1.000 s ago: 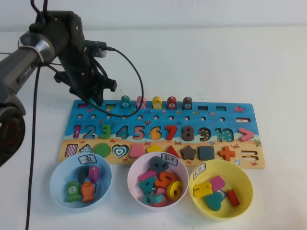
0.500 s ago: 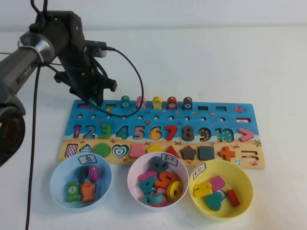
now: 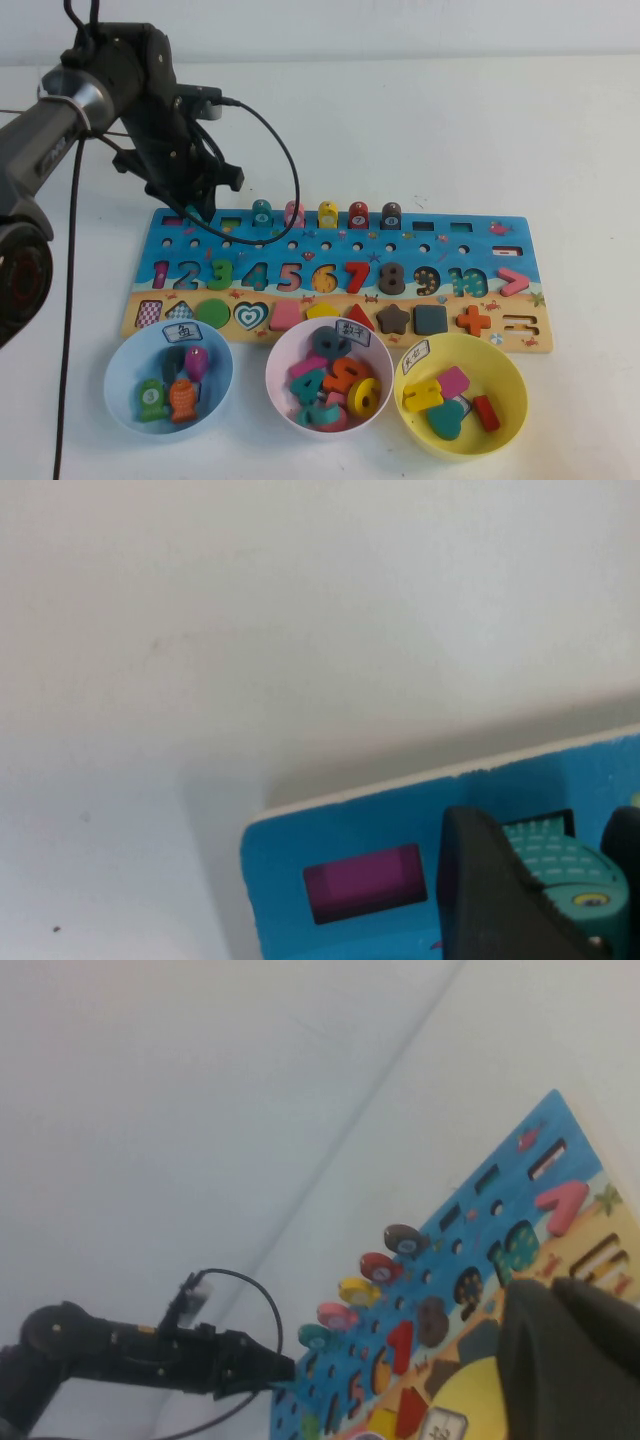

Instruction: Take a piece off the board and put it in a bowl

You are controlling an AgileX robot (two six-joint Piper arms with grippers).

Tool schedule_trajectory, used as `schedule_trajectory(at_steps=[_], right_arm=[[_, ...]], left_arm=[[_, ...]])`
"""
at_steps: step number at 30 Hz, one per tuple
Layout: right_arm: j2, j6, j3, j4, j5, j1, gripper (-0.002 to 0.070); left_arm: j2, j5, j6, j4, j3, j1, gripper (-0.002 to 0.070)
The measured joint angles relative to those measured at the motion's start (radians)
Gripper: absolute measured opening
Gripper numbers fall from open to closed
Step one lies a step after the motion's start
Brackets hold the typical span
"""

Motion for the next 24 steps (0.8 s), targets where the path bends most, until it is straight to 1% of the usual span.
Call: schedule_trajectory(at_steps=[2, 4, 8, 13, 18, 20, 24], right_arm=[[0.04, -0.002, -0.007, -0.011, 0.019, 0.0, -0.0017], [0.132, -0.004, -0.047, -0.055, 0.041, 0.0, -0.0017], [0.372, -0.041, -0.224, -0.255, 0.108, 0.0, -0.0017], [0.767, -0.171, -0.582, -0.537, 0.339, 0.0, -0.0017], [1.105, -0.24, -0.934, -0.708, 0.627, 0.003, -0.0017], [1.229, -0.245, -1.047, -0.791, 0.718, 0.027, -0.0017], [1.435, -0.238, -1.219, -0.923, 0.826, 0.122, -0.0017]], left_arm=[[0.0, 0.0, 0.0, 0.0, 0.0, 0.0, 0.0198], [0.0, 0.0, 0.0, 0.0, 0.0, 0.0, 0.0198], [0.0, 0.0, 0.0, 0.0, 0.0, 0.0, 0.0198], [0.0, 0.0, 0.0, 0.0, 0.0, 0.0, 0.0198], [0.0, 0.0, 0.0, 0.002, 0.0, 0.0, 0.0198], [0.0, 0.0, 0.0, 0.002, 0.0, 0.0, 0.0198], [0.0, 0.0, 0.002, 0.002, 0.0, 0.0, 0.0198]])
